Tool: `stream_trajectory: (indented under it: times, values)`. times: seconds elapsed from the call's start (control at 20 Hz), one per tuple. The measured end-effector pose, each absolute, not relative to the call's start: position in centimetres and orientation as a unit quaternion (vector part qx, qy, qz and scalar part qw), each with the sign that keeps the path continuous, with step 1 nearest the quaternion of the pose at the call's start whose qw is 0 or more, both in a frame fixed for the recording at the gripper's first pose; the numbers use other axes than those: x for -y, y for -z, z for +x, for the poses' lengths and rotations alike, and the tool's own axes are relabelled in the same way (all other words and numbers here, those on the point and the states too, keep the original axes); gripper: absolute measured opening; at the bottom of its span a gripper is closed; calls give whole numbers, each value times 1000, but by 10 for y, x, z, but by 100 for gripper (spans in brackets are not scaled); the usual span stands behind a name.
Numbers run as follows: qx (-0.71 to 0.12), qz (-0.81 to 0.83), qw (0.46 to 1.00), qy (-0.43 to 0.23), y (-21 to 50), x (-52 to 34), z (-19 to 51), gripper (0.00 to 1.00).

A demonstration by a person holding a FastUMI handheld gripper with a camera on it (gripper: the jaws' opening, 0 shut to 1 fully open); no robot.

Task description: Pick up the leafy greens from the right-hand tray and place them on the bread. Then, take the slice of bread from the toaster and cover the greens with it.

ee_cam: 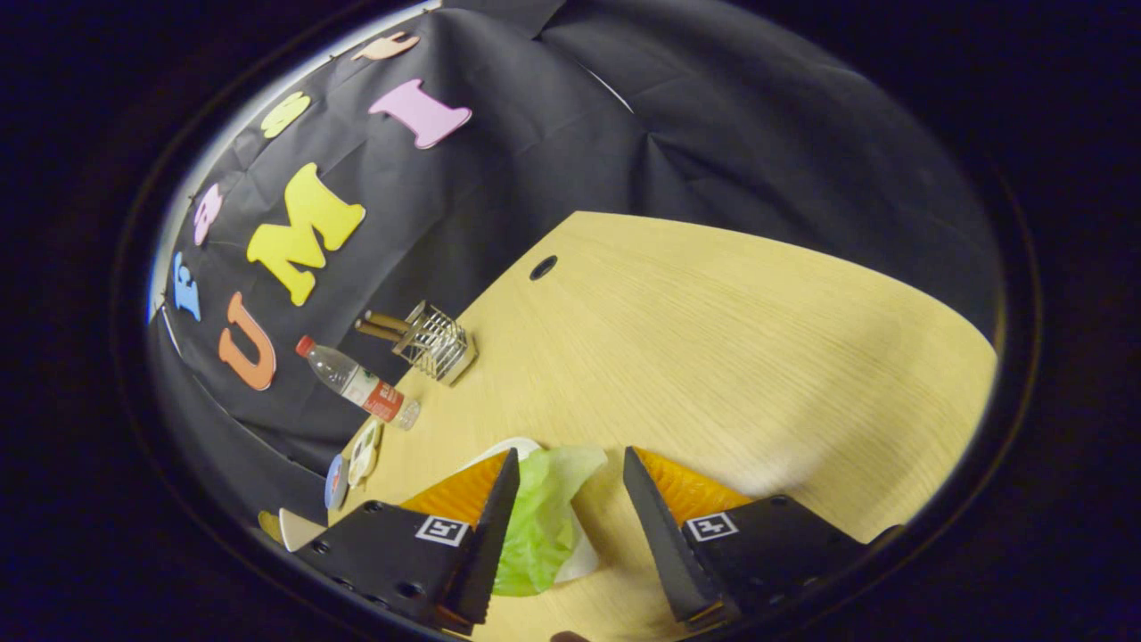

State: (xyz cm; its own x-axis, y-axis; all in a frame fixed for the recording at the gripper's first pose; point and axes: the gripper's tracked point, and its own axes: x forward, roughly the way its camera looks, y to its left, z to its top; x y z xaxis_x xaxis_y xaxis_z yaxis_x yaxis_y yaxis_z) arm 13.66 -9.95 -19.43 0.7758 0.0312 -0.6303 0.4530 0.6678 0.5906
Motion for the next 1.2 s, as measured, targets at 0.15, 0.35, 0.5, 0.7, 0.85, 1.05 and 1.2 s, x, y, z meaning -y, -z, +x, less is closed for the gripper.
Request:
stream_trajectory:
  times: [0.15,0.35,0.5,0.7,0.85,1.05,1.2]
  values:
    - [-323,391,850,140,204,102,141,45]
    - [-313,406,848,134,199,103,137,2]
    - [-290,409,858,114,184,100,139,0]
    - [-258,405,872,97,152,94,142,0]
    - [-236,400,882,82,124,88,141,0]
    - [-212,386,895,69,89,79,138,0]
    - [-197,379,902,58,63,66,135,0]
